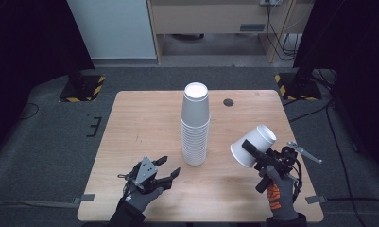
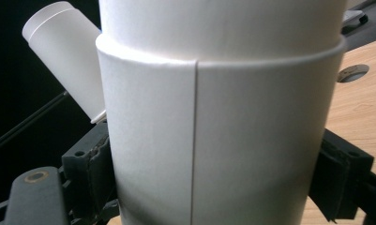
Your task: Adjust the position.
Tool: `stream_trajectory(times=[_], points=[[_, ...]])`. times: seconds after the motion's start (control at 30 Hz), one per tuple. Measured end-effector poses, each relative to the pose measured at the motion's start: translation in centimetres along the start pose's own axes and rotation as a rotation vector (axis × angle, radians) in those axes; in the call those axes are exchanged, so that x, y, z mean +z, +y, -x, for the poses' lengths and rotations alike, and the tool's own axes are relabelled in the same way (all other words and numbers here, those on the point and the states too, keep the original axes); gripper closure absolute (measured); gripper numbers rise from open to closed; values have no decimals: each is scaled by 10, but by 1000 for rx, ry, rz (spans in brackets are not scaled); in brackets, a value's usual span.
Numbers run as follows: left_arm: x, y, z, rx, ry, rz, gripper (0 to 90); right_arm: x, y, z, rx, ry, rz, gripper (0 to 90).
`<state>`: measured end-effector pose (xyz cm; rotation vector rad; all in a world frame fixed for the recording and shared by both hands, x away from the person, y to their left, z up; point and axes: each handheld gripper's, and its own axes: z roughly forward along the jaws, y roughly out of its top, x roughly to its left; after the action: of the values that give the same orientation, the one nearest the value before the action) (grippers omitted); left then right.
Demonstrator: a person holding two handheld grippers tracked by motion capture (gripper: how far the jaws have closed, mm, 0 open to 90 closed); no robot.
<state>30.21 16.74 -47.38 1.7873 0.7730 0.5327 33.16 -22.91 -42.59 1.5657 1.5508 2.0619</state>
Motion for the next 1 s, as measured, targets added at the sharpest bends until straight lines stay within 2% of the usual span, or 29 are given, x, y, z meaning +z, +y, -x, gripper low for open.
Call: stream_trajectory(times=[0.2, 0.47, 0.77, 1.0], points=[[7, 7, 14, 22, -35, 11, 353, 1, -2, -2, 14, 16, -8, 167], [18, 17, 27, 41, -66, 33, 365, 1, -2, -3, 21, 21, -7, 167], [31, 23, 33, 45, -76, 39, 379, 2, -3, -4, 21, 29, -7, 166], [40, 36, 40, 58, -85, 59, 402, 3, -5, -6, 22, 36, -17, 166]])
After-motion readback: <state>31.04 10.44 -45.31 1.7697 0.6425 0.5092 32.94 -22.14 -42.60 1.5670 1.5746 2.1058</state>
